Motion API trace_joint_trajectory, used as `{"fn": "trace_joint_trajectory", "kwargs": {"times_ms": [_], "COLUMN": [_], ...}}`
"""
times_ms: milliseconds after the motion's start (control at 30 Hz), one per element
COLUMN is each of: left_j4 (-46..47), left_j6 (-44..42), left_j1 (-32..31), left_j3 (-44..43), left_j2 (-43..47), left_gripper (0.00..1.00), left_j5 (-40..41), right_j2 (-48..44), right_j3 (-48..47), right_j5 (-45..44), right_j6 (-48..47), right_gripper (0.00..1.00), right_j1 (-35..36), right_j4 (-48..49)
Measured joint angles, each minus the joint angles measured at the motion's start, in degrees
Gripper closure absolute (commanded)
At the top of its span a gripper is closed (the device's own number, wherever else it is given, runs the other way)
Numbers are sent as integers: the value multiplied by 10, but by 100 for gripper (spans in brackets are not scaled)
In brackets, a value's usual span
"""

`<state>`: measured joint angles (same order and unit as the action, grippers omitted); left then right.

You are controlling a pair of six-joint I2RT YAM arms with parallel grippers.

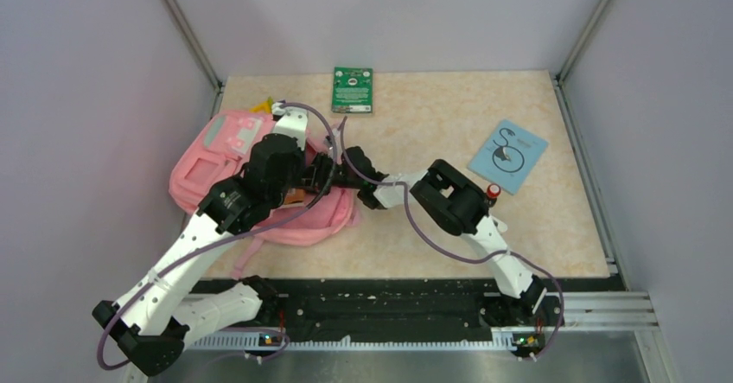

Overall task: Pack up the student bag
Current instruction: Place the book in the student bag.

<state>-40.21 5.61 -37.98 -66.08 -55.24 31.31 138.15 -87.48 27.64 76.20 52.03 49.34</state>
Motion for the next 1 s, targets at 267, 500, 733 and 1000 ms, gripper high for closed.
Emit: {"fn": "trace_joint_trajectory", "kwargs": {"times_ms": [267, 500, 733, 1000], "left_j4": [-1, 1, 18, 37], "left_j6": [0, 0, 3, 11], "left_j1": [6, 9, 22, 45], "left_j3": [0, 1, 8, 19], "left_j2": [0, 0, -6, -10], "left_gripper": [100, 100, 100, 100], "left_j5": [-20, -37, -57, -95], "right_j2": [0, 17, 95, 164], "right_j3": [0, -98, -216, -346], "right_j5": [-53, -70, -67, -62], "right_j6": [-48, -66, -89, -120], "right_gripper": [100, 100, 100, 84], "right_j1": [6, 14, 20, 27], "right_j4": [-127, -209, -219, -269]}}
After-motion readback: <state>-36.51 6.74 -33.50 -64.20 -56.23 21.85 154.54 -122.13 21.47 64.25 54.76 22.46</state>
